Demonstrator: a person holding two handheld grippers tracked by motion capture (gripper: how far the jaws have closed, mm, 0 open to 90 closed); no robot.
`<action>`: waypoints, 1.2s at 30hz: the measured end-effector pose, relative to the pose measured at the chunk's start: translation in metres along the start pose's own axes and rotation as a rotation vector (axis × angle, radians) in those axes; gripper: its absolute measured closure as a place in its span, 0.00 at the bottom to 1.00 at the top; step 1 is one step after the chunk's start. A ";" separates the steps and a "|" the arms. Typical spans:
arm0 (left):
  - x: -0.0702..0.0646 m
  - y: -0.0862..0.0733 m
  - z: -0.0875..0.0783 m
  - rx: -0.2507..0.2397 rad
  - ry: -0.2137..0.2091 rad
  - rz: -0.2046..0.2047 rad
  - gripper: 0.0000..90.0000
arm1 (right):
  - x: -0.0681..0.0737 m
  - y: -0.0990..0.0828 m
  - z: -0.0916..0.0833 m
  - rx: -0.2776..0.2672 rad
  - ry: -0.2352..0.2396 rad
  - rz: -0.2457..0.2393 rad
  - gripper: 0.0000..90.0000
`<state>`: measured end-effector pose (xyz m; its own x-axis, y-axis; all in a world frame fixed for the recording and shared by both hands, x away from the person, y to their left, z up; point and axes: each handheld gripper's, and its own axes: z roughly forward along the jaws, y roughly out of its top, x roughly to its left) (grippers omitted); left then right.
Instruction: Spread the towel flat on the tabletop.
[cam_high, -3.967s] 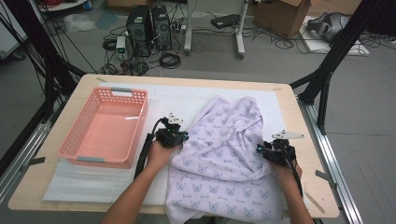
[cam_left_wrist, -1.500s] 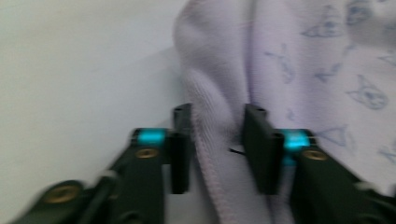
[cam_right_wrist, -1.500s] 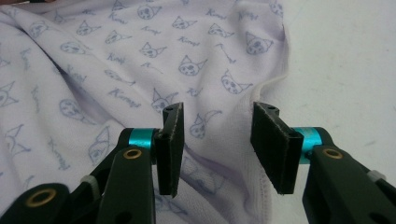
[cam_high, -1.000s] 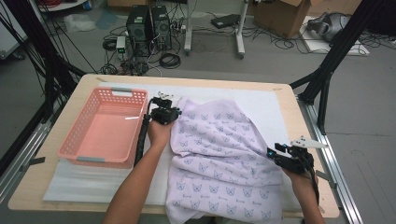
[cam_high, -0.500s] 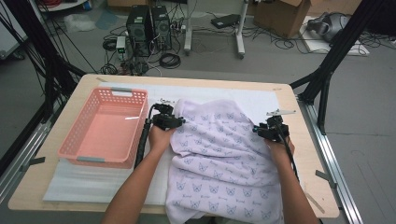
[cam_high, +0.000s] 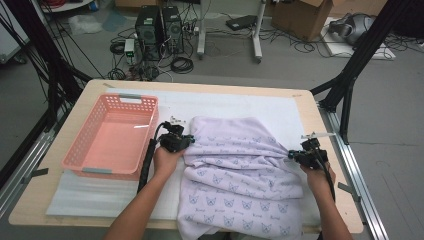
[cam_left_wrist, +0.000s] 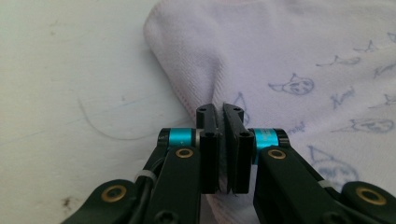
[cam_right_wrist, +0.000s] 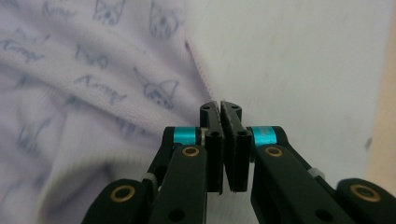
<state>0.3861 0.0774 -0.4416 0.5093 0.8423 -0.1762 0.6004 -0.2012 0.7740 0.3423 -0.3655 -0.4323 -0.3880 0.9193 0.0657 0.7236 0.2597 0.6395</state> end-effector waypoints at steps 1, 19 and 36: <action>-0.002 -0.001 -0.001 0.004 -0.003 0.014 0.95 | 0.001 -0.004 -0.003 -0.010 0.009 -0.004 0.95; 0.023 0.004 0.013 -0.075 0.008 -0.090 0.57 | 0.000 0.048 0.035 -0.104 0.041 -0.110 0.80; 0.011 0.005 0.015 0.002 0.033 0.007 0.96 | 0.007 0.049 0.040 -0.063 -0.007 -0.151 0.94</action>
<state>0.4037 0.0780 -0.4487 0.4930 0.8569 -0.1509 0.5983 -0.2080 0.7738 0.3979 -0.3347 -0.4309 -0.4858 0.8732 -0.0400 0.6197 0.3763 0.6887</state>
